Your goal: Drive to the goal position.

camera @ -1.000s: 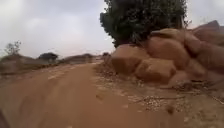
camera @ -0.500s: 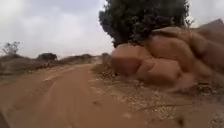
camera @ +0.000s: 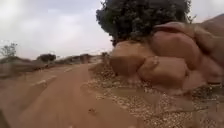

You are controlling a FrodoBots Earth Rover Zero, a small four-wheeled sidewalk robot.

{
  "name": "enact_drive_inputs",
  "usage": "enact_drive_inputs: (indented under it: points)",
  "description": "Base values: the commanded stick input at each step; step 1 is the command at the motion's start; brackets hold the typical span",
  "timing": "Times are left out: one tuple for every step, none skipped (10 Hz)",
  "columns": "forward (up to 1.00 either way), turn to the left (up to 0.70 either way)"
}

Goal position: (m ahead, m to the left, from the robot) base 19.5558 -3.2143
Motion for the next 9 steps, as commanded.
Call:
enact_drive_inputs:
  points:
    - [0.5, 0.48]
    - [0.5, 0.37]
    - [0.5, 0.26]
    - [0.5, 0.15]
    - [0.5, 0.04]
    - [0.5, 0.29]
    - [0.5, 0.26]
    - [0.5, 0.0]
    - [0.5, 0.0]
